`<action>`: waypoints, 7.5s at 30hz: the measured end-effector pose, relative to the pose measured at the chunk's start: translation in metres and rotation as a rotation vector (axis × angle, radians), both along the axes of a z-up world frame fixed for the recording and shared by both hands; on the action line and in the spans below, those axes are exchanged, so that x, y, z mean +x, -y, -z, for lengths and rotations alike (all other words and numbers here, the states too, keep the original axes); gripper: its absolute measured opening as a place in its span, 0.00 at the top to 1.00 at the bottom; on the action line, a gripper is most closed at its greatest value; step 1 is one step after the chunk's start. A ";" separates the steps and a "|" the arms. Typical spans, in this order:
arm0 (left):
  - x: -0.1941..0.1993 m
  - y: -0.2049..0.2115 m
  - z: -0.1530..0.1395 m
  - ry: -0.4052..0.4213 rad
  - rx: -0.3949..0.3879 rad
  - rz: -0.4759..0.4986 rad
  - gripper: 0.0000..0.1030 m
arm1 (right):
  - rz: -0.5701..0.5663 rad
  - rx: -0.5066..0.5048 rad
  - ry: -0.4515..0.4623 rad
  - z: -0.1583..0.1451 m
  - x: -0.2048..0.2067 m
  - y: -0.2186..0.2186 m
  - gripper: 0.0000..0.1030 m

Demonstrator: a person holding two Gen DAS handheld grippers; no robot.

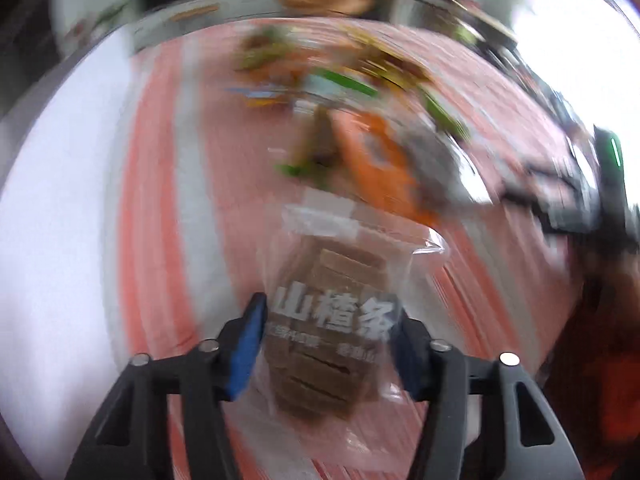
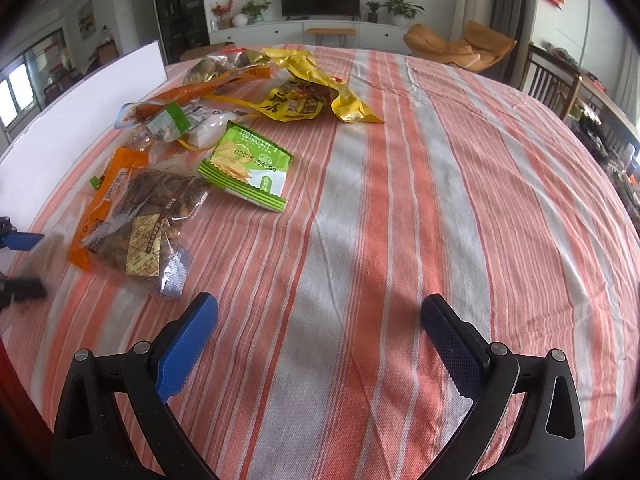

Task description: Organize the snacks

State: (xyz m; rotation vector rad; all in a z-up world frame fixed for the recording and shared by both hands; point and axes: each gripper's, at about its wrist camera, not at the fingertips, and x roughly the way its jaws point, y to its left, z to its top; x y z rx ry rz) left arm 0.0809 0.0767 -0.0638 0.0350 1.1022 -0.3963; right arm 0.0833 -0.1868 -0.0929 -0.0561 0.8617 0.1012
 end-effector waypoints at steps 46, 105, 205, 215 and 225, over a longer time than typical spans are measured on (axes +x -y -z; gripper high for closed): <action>-0.030 -0.042 -0.062 0.184 -0.243 -0.287 0.53 | -0.060 0.533 -0.158 -0.082 0.058 0.001 0.53; 0.056 0.037 0.025 0.160 0.126 -0.249 0.00 | 0.021 0.005 -0.024 -0.002 0.048 0.016 0.04; 0.093 0.036 0.027 0.172 0.125 -0.247 0.00 | 0.018 -0.002 -0.030 -0.003 0.037 0.012 0.00; 0.081 0.035 0.024 0.114 0.138 -0.183 0.00 | 0.018 -0.002 -0.030 -0.003 0.037 0.012 0.00; 0.039 0.000 -0.003 0.091 0.019 -0.149 0.00 | 0.018 -0.002 -0.030 -0.003 0.037 0.011 0.00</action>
